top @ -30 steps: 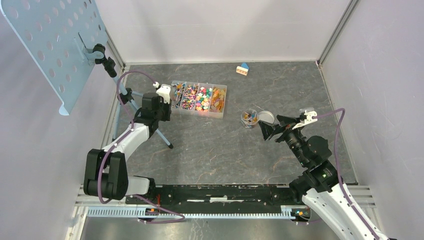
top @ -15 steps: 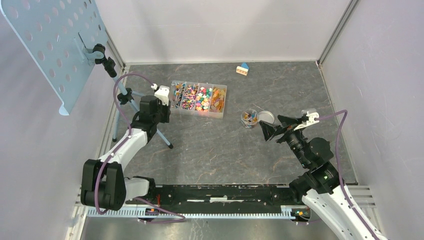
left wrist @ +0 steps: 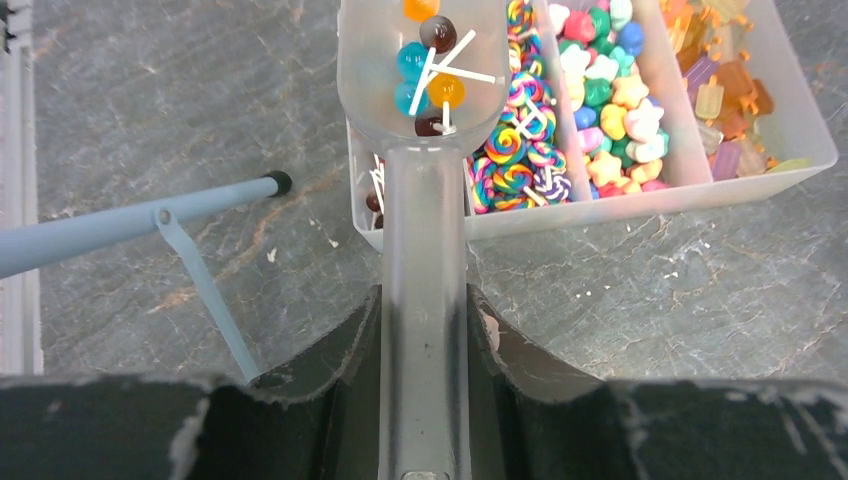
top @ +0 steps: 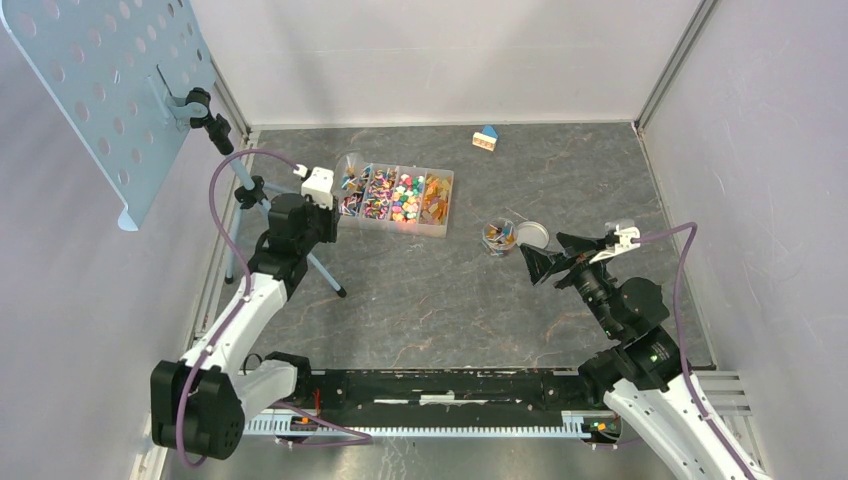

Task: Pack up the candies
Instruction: Scoop the fake candies from the storage box.

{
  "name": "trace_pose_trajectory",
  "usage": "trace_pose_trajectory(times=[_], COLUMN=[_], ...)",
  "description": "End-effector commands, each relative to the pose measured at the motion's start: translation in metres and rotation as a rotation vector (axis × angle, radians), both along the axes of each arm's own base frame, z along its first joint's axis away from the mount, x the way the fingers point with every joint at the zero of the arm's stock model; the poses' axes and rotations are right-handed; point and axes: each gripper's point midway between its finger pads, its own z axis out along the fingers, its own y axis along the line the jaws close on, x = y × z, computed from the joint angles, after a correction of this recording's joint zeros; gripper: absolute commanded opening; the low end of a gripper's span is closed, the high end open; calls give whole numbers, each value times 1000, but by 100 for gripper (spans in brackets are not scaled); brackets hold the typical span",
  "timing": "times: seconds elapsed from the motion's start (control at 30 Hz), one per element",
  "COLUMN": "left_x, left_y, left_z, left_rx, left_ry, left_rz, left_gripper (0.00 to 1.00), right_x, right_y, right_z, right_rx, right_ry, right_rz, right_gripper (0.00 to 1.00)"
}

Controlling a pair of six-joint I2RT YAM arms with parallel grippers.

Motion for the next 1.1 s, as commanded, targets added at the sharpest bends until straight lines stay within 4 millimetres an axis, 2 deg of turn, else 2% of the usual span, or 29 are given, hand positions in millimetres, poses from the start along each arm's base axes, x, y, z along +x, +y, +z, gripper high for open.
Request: trace_pose_trajectory(times=[0.0,0.23,0.47,0.83,1.07], left_x=[3,-6,-12,-39,-52], left_y=[1,2,-4,-27,-53], left_z=[42,55,76,113,126], left_rx=[22,32,13,-57,-108], left_ry=[-132,-152,-142,-193,-196], left_rz=[-14,-30,-60,-184,-276], left_gripper=[2,2,2,2,2], right_x=[-4,-2,-1,1,2], right_y=[-1,4,2,-10,-14], right_z=[24,24,23,24,26], right_rx=[37,34,31,23,21], right_ry=[-46,-36,-36,-8,-7], right_rz=[9,24,13,-53,-74], right_gripper=[98,98,98,98,98])
